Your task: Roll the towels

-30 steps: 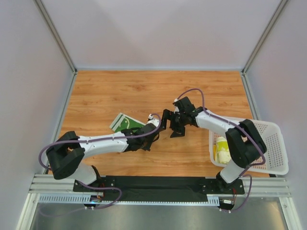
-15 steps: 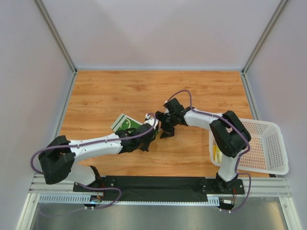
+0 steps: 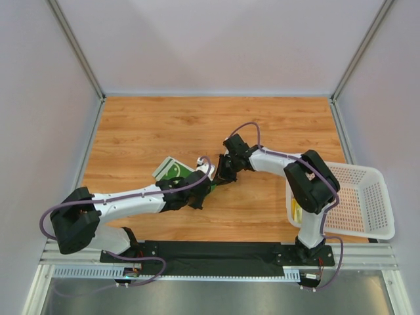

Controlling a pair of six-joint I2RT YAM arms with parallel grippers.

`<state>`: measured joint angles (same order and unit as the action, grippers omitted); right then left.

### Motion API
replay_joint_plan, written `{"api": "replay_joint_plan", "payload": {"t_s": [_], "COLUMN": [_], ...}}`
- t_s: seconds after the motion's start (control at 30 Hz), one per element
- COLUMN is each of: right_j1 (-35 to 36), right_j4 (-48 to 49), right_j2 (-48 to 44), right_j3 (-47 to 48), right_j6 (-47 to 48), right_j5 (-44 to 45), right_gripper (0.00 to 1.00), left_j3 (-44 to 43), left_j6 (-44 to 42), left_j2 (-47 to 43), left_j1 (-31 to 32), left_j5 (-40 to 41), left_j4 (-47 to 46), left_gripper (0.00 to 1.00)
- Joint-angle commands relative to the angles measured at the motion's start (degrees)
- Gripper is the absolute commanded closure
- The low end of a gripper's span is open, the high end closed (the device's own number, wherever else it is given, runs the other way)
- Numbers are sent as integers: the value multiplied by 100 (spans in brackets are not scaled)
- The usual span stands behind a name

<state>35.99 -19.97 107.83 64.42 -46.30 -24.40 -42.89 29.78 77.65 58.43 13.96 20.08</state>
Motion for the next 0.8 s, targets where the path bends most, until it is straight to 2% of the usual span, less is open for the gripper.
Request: {"api": "replay_joint_plan", "payload": {"t_s": [0.0,0.17,0.43,0.47,0.53,0.57,0.67,0.77], "right_j1": [22,31,22,31,31,31,5,-56], "right_j4": [-288,-797,-1421,-1492,-1676,-1747,-2046,-2344], "right_j2": [-8,-315,-579,-605,-728,-781,-930,-1018], "right_j3": [307,334,422,465,518,588,790,975], "right_j6": [192,411,737,780,895,930,1088,1255], "right_j5": [453,997,1315,1428,1578,1762,2087,2334], "right_gripper": [99,100,98,86,76,63,54,52], "left_j3": [62,158,352,343,238,194,10,-254], "left_j6": [89,89,204,221,230,265,431,607], "left_j2": [-250,-356,-294,-277,-154,-101,84,294], "left_j1": [10,10,19,19,19,19,19,19], "left_j5": [-156,-612,-1149,-1228,-1508,-1579,-1773,-1844], "left_j4": [-127,-118,-276,-294,-294,-294,-241,-5], "left_gripper": [100,100,100,100,100,100,100,100]}}
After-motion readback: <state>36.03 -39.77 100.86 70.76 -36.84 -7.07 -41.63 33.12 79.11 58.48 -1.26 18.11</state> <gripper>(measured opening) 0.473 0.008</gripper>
